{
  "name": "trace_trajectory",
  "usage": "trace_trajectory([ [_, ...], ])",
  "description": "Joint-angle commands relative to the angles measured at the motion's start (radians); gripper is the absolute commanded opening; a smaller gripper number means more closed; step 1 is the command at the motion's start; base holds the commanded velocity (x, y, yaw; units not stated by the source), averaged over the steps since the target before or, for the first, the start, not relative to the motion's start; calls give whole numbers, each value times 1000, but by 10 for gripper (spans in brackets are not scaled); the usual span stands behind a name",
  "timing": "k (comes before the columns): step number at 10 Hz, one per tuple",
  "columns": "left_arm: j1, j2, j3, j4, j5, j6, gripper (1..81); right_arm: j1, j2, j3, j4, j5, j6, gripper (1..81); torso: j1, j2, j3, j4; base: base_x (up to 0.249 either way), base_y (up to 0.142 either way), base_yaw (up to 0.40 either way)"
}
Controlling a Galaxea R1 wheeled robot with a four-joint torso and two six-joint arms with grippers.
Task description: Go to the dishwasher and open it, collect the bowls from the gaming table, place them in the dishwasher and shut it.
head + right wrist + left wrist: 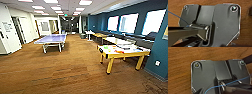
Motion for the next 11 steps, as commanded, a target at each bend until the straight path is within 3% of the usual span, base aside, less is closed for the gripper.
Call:
trace_trajectory([
  [1, -53, -4, -4, -2, 50, 3, 811, 44, 3, 2, -5, -50, -4, 811, 0, 0, 0, 0, 150, 0, 0],
  [11, -53, 2, -4, -2, 50, 3, 811, 41, -1, -1, 0, -47, -2, 811, 0, 0, 0, 0, 150, 0, 0],
])
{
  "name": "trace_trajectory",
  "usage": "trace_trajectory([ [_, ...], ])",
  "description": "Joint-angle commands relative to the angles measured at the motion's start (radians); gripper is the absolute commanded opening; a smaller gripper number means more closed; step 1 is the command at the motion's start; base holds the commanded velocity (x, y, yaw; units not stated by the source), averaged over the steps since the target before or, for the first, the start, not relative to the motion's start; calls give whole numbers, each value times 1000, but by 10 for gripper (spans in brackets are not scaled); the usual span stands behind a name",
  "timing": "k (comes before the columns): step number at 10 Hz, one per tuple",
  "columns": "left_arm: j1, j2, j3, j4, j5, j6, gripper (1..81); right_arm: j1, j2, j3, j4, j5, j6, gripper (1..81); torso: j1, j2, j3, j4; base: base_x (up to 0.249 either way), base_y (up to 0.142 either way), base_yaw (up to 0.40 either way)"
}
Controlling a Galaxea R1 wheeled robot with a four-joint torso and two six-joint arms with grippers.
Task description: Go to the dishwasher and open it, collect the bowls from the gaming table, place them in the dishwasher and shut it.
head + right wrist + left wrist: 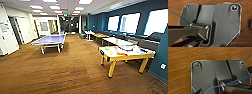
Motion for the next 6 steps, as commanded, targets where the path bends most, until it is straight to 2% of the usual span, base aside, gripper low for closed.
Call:
trace_trajectory([
  [1, -53, -1, -4, -2, 50, 3, 811, 47, -2, 1, -2, -50, -3, 811, 0, 0, 0, 0, 150, 0, 0],
  [6, -53, 4, -4, -2, 49, 9, 811, 50, 0, -2, 1, -50, 2, 811, 0, 0, 0, 0, 150, 0, 0],
])
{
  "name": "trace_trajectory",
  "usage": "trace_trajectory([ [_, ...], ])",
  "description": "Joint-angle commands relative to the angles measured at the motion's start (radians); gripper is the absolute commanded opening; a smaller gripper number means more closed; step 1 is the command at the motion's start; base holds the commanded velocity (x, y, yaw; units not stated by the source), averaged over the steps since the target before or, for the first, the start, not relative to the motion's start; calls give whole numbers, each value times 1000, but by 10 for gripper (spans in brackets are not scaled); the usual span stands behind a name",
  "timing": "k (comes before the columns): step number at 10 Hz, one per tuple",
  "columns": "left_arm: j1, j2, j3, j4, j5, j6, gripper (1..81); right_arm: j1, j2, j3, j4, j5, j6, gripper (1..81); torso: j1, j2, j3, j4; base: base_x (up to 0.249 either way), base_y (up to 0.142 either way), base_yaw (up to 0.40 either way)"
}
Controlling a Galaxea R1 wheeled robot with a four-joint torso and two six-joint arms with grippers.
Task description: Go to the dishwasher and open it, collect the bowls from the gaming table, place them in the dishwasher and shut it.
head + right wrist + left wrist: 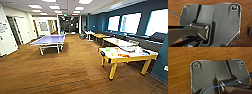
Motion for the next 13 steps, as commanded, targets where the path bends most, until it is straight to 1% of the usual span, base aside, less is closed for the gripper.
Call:
trace_trajectory([
  [1, -53, -2, -4, -2, 49, 9, 811, 50, 0, -1, 1, -49, 1, 811, 0, 0, 0, 0, 150, 0, 0],
  [8, -53, -2, -4, 0, 49, 5, 811, 48, 0, 1, -1, -49, 0, 811, 0, 0, 0, 0, 157, 0, 0],
  [13, -51, -1, -4, -2, 49, 5, 811, 48, 1, 1, -1, -49, 0, 811, 0, 0, 0, 0, 159, 71, 0],
])
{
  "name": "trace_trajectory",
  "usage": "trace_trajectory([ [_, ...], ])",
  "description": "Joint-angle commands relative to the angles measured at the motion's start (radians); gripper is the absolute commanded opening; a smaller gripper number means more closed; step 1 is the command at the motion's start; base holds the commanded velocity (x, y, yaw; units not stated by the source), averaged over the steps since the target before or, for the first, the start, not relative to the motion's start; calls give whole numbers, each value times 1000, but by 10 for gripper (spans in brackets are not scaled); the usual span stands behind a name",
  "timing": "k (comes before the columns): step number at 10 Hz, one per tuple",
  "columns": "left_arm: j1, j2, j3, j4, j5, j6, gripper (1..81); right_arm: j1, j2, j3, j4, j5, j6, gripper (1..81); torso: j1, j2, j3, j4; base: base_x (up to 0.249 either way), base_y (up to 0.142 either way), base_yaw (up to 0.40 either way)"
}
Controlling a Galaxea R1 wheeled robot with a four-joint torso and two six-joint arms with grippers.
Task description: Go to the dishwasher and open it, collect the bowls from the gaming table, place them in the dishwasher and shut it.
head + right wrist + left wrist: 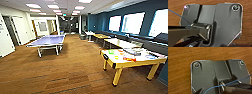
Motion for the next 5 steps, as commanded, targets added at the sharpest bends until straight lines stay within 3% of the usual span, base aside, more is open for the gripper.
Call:
trace_trajectory([
  [1, -53, 1, -4, 0, 49, 5, 811, 47, -1, 0, -1, -46, 0, 811, 0, 0, 0, 0, 159, 73, 0],
  [4, -53, 1, -4, 0, 49, 5, 811, 47, -3, 0, -1, -46, 0, 811, 0, 0, 0, 0, 159, 66, 0],
  [5, -53, 3, -4, 0, 49, 5, 811, 47, -3, 0, -1, -46, 0, 811, 0, 0, 0, 0, 159, 0, 0],
])
